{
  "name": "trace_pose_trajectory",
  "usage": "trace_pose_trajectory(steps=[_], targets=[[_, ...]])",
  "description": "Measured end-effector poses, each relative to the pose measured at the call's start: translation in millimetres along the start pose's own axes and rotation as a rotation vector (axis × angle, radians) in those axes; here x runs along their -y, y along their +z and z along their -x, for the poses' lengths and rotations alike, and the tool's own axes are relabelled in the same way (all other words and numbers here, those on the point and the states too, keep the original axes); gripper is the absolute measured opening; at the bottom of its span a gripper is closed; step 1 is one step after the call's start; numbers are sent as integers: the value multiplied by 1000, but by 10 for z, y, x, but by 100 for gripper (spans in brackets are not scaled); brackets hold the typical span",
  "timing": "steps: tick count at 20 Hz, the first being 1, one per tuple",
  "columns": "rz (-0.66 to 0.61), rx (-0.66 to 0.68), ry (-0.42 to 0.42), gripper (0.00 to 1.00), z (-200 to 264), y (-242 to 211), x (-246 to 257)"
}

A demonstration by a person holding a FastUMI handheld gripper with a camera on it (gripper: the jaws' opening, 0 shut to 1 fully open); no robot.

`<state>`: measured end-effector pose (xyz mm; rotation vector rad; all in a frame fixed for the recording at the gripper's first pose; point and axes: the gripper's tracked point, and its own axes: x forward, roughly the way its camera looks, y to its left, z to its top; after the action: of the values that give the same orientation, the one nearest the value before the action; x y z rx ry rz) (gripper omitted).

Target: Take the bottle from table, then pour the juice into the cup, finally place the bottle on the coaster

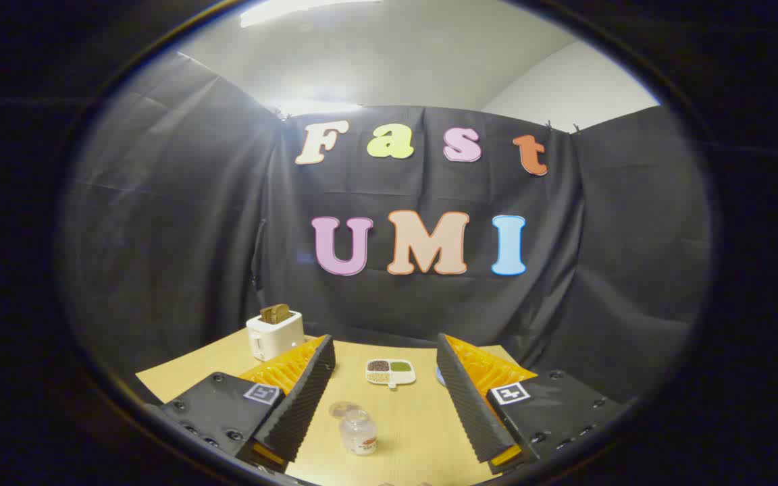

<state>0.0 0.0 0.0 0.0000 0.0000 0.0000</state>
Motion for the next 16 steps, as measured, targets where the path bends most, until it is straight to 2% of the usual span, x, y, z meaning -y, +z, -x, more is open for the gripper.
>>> trace_pose_trajectory(steps=[7, 16], targets=[[-13, -11, -60, 96, -180, -126, 41], [11, -23, -35, 96, -333, -237, -149]])
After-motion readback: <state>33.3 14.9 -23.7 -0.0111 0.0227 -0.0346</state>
